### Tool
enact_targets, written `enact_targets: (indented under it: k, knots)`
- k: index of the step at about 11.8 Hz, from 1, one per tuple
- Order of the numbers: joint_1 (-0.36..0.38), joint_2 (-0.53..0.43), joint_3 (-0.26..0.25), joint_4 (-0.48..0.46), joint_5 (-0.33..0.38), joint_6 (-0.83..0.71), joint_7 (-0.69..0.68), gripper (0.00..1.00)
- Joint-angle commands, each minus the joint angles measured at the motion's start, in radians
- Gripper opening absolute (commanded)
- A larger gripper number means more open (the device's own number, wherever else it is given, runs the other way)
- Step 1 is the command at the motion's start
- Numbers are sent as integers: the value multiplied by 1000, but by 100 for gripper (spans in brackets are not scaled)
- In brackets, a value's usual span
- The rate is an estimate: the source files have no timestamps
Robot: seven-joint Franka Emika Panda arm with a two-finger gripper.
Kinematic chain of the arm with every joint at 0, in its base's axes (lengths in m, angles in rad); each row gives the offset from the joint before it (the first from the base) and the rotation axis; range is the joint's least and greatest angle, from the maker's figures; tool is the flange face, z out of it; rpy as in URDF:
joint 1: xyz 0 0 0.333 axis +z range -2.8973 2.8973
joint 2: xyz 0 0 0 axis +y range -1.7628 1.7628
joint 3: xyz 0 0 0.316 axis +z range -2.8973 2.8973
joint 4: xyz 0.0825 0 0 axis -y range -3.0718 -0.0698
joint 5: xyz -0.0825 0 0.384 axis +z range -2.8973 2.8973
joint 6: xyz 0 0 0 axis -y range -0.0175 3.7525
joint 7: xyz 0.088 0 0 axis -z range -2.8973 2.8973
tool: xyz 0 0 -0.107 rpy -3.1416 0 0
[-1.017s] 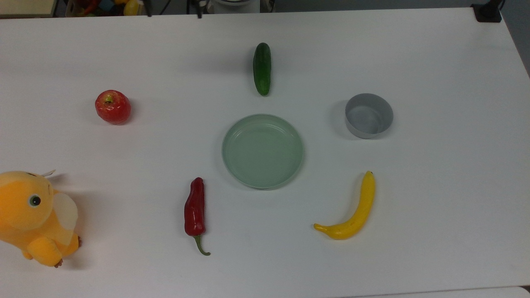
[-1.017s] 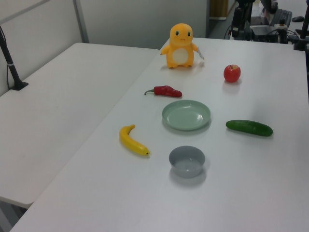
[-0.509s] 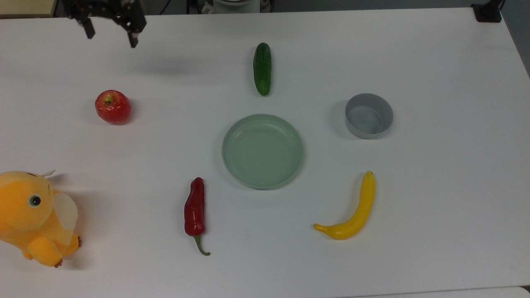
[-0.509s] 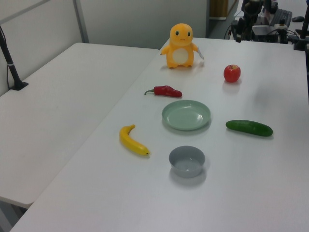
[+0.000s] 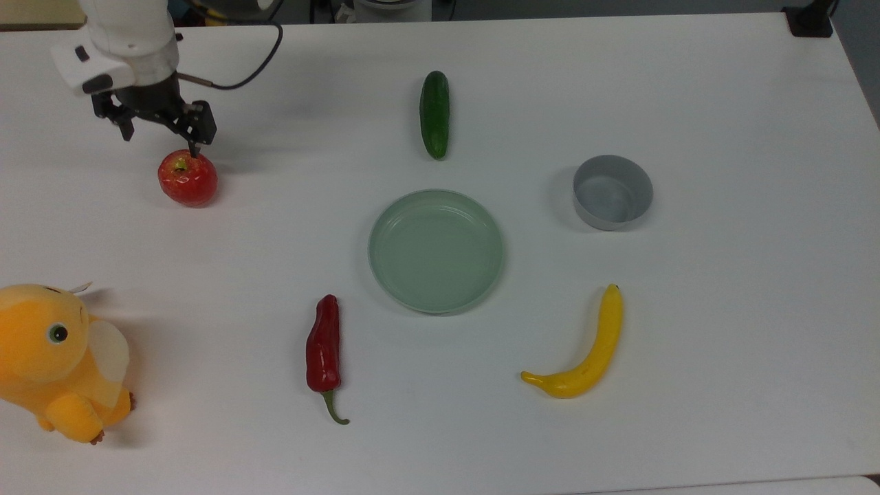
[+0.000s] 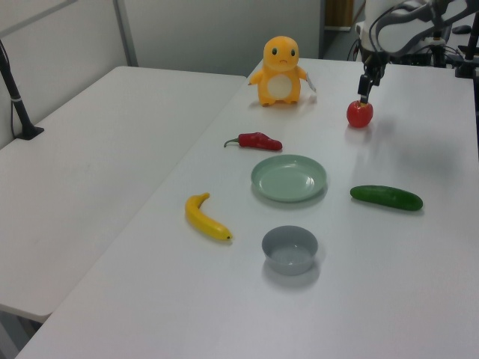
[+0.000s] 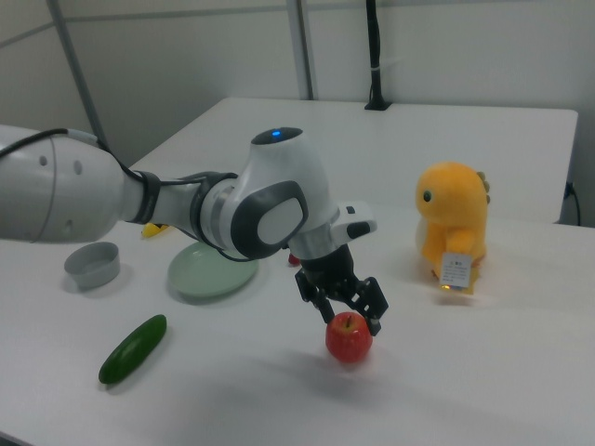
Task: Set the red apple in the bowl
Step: 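Move the open gripper over the red apple and lower it, then close the gripper around the red apple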
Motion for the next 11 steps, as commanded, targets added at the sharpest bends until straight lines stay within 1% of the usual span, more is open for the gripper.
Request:
enact_targets:
  k: [1,11]
  knots:
    - [3,24,-1,21,-25,5,-16,100]
    - [21,43,13,21,-31,2,-10,100]
